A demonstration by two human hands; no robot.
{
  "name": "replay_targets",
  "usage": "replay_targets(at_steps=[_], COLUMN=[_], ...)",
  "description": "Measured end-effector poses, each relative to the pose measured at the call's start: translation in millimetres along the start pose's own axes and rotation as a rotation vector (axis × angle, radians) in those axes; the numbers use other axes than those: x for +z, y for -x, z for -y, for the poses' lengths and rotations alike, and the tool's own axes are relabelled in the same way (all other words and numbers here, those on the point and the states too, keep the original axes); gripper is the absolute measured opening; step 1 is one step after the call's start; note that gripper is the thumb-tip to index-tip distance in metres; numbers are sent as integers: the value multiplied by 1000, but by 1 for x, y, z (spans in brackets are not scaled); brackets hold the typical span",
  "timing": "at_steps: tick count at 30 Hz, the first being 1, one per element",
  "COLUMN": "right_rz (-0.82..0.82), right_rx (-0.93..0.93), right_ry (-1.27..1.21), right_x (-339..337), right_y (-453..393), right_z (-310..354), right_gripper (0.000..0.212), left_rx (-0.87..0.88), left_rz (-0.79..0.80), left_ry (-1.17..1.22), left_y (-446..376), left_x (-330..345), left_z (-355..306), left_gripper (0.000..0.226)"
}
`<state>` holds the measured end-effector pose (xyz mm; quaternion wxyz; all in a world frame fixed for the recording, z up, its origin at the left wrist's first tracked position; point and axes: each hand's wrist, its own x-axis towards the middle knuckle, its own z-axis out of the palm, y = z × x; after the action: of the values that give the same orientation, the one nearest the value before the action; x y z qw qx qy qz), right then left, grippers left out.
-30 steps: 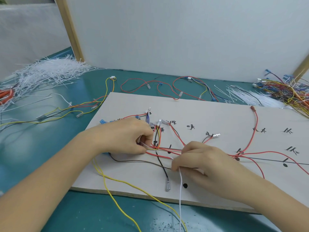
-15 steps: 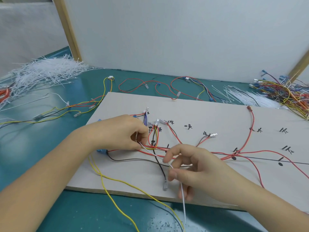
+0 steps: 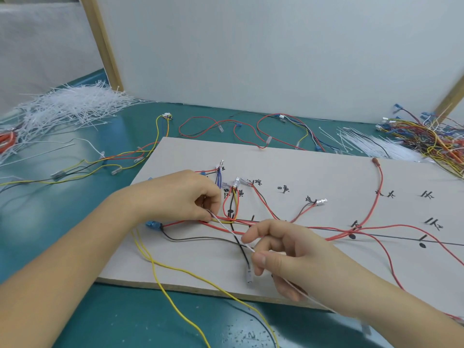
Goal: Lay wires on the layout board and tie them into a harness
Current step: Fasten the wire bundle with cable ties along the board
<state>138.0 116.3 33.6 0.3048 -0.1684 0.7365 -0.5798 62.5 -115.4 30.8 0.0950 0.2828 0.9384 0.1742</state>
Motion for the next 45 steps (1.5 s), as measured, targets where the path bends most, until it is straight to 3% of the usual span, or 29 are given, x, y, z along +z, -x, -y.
replay_targets(at_steps=[9,14,18,22,27,31,34,37,45], right_rz=[-55,-154,-272,-336,-339,-352,-338,-343,-392], right_rx=[8,-48,-38,-52,-60,-41,-23,-12,68], right_ry=[134,646,848,1064,1113,1122,1118,1110,1040], right_x=[-7,-11,-24,-35,-45,-57,-61,-66,-88], right_y=[2,4,13,17,22,27,28,28,38], right_z=[-5,-12,-10,-15,-22,-24,-25,-25,-26], right_gripper=[12,18,18,15,15,12,12,12,19], left_rx=[-47,-90,-84,-36,-5,115,190,143,83], left_rz=[-3,29,9,8,-1,-2,-56,-48,1], left_ry=[199,68,-26,-138,-297,-348,-283,-195,-43], left_y=[6,1,0,0,0,-5,-20,-36,-54], left_x=[-12,-5,-3,-3,1,13,25,29,32], left_z=[4,1,-3,-14,-30,-55,-73,-83,-84], left_gripper=[22,27,28,10,9,16,19,26,16])
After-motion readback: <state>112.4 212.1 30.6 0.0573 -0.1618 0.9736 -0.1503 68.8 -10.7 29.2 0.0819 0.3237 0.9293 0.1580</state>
